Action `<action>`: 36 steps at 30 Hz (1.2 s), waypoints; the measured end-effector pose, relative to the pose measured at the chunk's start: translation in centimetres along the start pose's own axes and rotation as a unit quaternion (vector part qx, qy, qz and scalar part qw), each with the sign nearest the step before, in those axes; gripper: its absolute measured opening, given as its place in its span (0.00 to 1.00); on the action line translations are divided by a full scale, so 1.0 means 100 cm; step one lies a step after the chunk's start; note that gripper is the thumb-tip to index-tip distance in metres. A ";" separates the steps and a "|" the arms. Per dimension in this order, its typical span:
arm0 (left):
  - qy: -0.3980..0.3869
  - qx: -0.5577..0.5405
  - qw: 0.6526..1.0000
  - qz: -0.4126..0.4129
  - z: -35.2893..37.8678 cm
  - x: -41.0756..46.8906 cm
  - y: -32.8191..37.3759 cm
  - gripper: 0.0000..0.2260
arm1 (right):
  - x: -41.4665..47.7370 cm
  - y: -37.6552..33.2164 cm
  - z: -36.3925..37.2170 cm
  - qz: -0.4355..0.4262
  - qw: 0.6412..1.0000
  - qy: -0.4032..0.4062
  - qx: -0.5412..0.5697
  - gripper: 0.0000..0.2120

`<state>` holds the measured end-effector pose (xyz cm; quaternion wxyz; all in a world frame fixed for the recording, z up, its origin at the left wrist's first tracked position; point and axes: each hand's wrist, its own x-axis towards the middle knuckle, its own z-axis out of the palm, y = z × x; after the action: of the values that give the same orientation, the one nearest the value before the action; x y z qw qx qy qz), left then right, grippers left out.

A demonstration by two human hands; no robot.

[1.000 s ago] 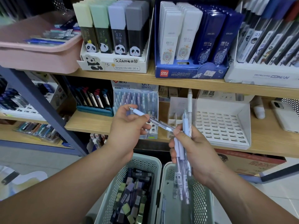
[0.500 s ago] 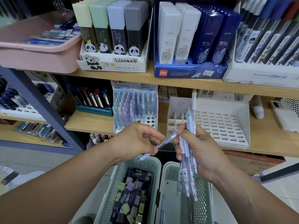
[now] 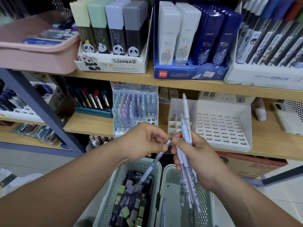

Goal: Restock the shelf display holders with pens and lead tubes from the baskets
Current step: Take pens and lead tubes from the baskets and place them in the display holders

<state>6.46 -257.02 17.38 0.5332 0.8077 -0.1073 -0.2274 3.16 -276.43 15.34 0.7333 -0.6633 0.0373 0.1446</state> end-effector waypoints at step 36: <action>0.400 0.119 0.904 0.088 -0.049 0.034 0.008 0.10 | -0.004 0.008 -0.020 0.025 1.000 0.012 -0.001 0.06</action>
<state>11.81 -254.81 18.89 0.4491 0.8755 0.0178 0.1774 2.87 -278.38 14.44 0.7287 -0.6643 0.0624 0.1545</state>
